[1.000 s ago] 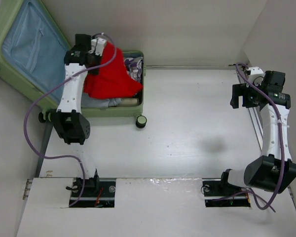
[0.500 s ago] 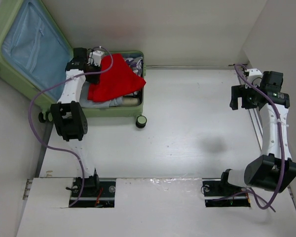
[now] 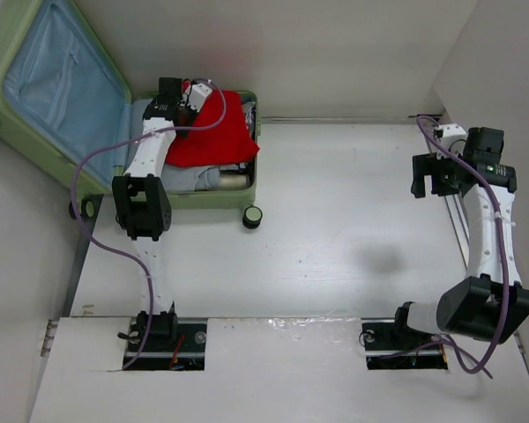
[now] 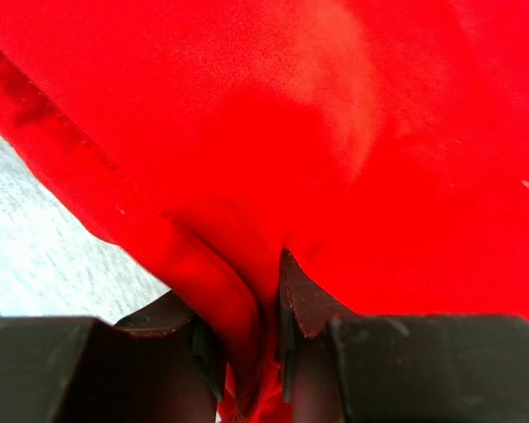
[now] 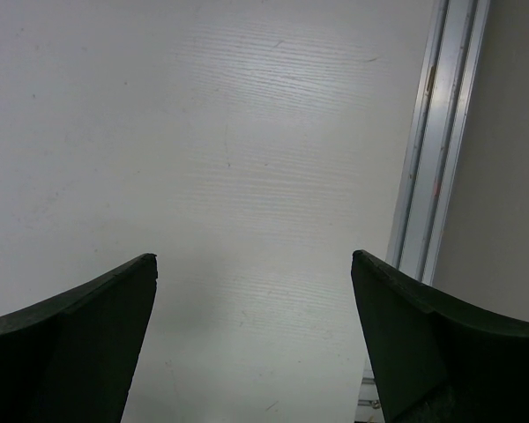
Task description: Pack the luggage
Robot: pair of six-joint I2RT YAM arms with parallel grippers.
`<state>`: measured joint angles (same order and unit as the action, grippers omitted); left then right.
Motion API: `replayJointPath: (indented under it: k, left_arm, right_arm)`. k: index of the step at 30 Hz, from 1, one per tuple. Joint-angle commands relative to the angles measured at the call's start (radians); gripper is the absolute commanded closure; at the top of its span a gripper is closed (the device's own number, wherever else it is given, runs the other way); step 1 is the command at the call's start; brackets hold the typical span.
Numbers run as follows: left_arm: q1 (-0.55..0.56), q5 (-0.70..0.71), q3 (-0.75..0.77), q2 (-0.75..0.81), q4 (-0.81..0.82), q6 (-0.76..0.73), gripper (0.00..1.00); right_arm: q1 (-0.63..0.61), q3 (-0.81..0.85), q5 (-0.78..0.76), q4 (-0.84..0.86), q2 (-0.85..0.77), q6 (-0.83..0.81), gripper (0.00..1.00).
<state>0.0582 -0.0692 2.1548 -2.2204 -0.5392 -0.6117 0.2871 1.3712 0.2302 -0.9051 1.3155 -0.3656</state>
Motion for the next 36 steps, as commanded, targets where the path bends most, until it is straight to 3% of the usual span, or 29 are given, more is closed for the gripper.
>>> replayJointPath:
  k: [1, 3, 4, 6, 8, 9, 10, 12, 16, 21, 24, 29, 36]
  left_arm:
    - [-0.009, 0.106, 0.082, -0.041, 0.165, -0.072, 1.00]
    - [-0.009, 0.149, 0.068, -0.041, 0.165, -0.072, 0.96]
    - [-0.009, 0.167, 0.057, -0.041, 0.174, -0.083, 0.76]
    - [0.002, 0.233, 0.007, -0.006, 0.195, -0.083, 0.45]
    - [0.011, 0.285, -0.007, 0.049, 0.226, -0.036, 0.24]
    - [0.011, 0.295, -0.007, 0.068, 0.237, -0.017, 0.15]
    - [0.011, 0.295, -0.007, 0.089, 0.237, 0.001, 0.15]
    - [0.002, 0.322, 0.023, 0.152, 0.220, 0.059, 0.06]
    - [0.014, 0.269, 0.048, 0.287, 0.144, 0.122, 0.06]
    - [0.135, 0.200, -0.168, 0.421, 0.136, 0.147, 0.06]
    - [0.212, 0.155, -0.235, 0.394, 0.108, 0.179, 0.11]
    - [0.230, 0.040, -0.227, 0.231, 0.099, 0.306, 0.28]
    - [0.275, -0.007, -0.304, 0.153, 0.145, 0.342, 0.29]
  right_arm:
    - [-0.008, 0.035, -0.019, -0.014, -0.001, -0.013, 0.05]
    - [-0.017, 0.035, -0.009, -0.014, -0.001, -0.013, 0.05]
    - [-0.017, 0.035, -0.009, -0.014, -0.001, -0.013, 0.05]
    - [-0.028, 0.026, 0.000, -0.005, 0.008, -0.013, 0.05]
    - [-0.028, 0.026, 0.009, -0.005, 0.008, -0.013, 0.05]
    - [-0.038, 0.026, 0.009, 0.005, 0.017, -0.013, 0.05]
    - [-0.039, 0.017, 0.009, 0.005, 0.018, -0.013, 0.05]
    - [-0.049, 0.017, 0.032, 0.018, 0.027, -0.013, 0.05]
    - [-0.110, 0.017, 0.069, 0.067, 0.056, 0.011, 0.05]
    - [-0.201, 0.035, 0.093, 0.127, 0.123, 0.046, 0.04]
    - [-0.249, 0.058, 0.118, 0.153, 0.154, 0.057, 0.04]
    - [-0.281, 0.069, 0.129, 0.163, 0.186, 0.067, 0.04]
    - [-0.312, -0.072, 0.097, 0.172, 0.055, 0.112, 0.04]
